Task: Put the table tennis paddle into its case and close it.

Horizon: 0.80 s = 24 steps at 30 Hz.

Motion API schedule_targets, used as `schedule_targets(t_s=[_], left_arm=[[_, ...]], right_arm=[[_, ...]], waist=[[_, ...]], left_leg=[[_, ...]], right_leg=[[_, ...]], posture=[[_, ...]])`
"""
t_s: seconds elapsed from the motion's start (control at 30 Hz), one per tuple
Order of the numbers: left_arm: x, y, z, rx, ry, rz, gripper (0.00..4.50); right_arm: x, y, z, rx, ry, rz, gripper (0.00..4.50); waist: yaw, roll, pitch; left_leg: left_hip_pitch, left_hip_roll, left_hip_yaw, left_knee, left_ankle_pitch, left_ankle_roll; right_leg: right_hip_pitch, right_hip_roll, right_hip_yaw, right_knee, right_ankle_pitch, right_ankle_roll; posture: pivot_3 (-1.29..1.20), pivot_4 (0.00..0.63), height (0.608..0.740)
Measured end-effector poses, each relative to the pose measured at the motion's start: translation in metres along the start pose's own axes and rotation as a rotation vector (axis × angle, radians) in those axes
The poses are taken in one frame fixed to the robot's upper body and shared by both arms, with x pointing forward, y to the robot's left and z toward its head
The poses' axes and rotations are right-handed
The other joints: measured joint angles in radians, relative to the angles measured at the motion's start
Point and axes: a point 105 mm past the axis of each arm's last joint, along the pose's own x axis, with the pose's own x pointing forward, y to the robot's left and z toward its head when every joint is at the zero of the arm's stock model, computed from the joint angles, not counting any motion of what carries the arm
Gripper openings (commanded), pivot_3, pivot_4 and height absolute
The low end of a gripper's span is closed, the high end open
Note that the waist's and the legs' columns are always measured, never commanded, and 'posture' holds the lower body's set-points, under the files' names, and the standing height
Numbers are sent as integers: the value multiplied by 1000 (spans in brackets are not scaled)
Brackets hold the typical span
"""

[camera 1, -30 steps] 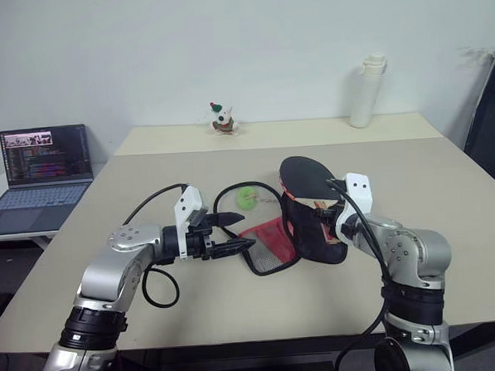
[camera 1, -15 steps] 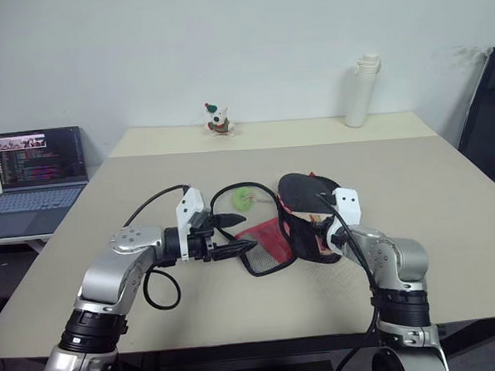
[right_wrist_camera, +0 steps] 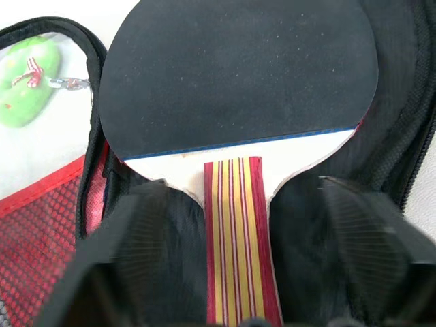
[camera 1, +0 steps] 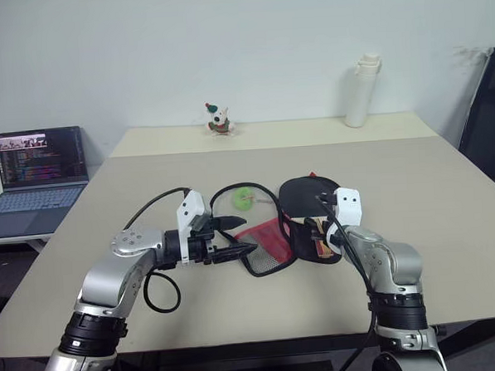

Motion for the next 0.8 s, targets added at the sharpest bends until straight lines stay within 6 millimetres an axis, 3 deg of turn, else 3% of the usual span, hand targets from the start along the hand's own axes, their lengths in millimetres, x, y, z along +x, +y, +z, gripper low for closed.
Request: schedule_targets(t_s=[0.27,0.4,0.5,0.6,0.73,0.8], left_arm=[[-1,3,-4,-3,12,29,3626],[-7,20,-15,4,57,145,3626],[-16,39,-32,-24,112,255,3626],[-22,50,-43,-45,146,310,3626],[-27,61,-51,-58,177,349,2763],[-30,68,-59,-66,203,372,1995]], right_arm=[[-2,5,-8,-60,17,50,4489],[-12,9,-5,-110,-11,132,4489],[-48,23,14,-250,-68,380,4489],[-79,24,27,-344,-66,538,4489],[-106,18,44,-395,-51,654,4500],[-116,15,60,-433,-88,666,4500]], waist=[[0,0,0],[1,0,0],[2,0,0],[3,0,1],[4,-1,1],[4,-1,1]], left_leg=[[0,0,0,0,0,0],[0,0,0,0,0,0],[0,0,-1,0,0,0],[0,0,-2,0,0,0],[0,0,-1,0,0,0],[1,0,-1,0,0,0]], right_leg=[[0,0,0,0,0,0],[0,0,0,0,-1,2],[1,0,-1,-1,-2,4],[1,0,-2,-2,-2,4],[1,0,-2,-1,-2,4],[1,0,-2,-1,-2,4]], posture=[[0,150,740],[0,150,740],[0,150,740],[0,150,740],[0,150,740],[0,150,740]])
